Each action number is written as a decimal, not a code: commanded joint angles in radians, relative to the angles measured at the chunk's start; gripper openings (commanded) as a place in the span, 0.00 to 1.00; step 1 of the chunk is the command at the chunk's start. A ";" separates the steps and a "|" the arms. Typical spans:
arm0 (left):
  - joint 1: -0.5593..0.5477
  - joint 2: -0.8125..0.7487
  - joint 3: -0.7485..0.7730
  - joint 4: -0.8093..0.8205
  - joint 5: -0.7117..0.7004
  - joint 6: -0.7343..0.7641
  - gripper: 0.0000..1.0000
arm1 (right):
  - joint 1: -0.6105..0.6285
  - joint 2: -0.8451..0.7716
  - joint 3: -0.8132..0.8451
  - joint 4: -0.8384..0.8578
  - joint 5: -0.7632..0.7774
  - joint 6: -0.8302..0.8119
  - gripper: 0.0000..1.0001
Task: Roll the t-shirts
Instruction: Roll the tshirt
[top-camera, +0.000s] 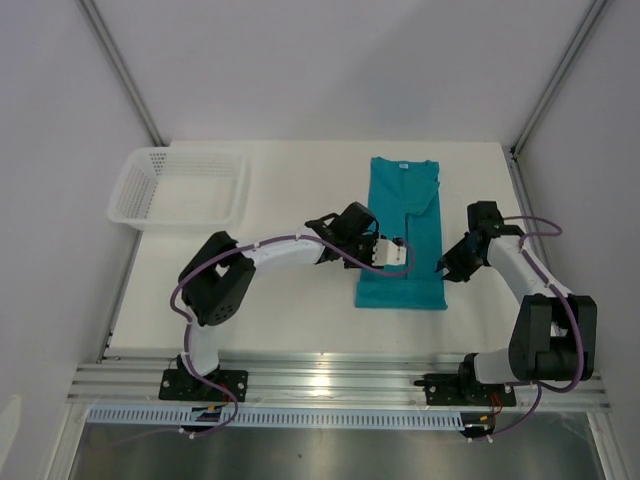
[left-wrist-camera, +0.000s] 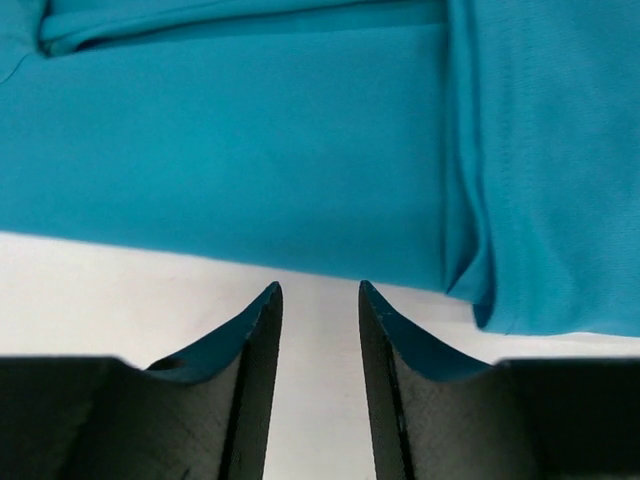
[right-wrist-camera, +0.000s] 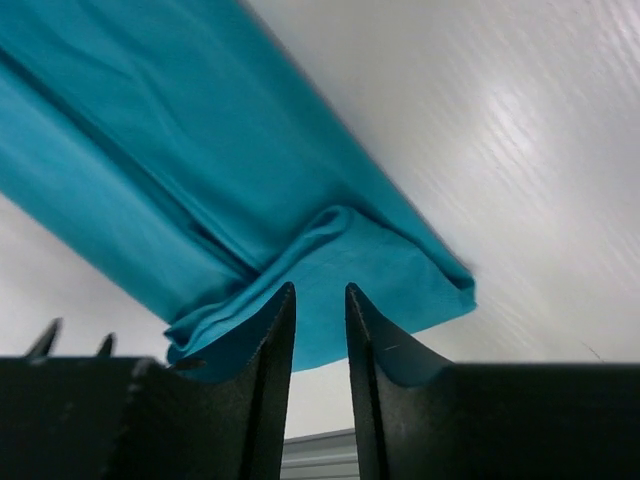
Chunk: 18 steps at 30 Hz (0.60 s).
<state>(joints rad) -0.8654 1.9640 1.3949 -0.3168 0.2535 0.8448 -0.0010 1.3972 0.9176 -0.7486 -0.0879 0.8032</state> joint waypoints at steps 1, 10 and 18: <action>0.016 -0.054 0.061 -0.005 -0.077 -0.055 0.41 | -0.002 -0.045 -0.036 -0.064 0.051 0.010 0.31; -0.096 -0.207 -0.067 -0.275 0.227 -0.038 0.52 | 0.055 -0.222 -0.227 -0.072 0.059 0.189 0.36; -0.150 -0.191 -0.189 -0.111 0.141 -0.030 0.56 | 0.065 -0.245 -0.293 -0.031 0.088 0.225 0.39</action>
<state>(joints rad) -1.0313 1.7660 1.2118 -0.4911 0.4030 0.8116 0.0582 1.1671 0.6189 -0.8055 -0.0414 0.9943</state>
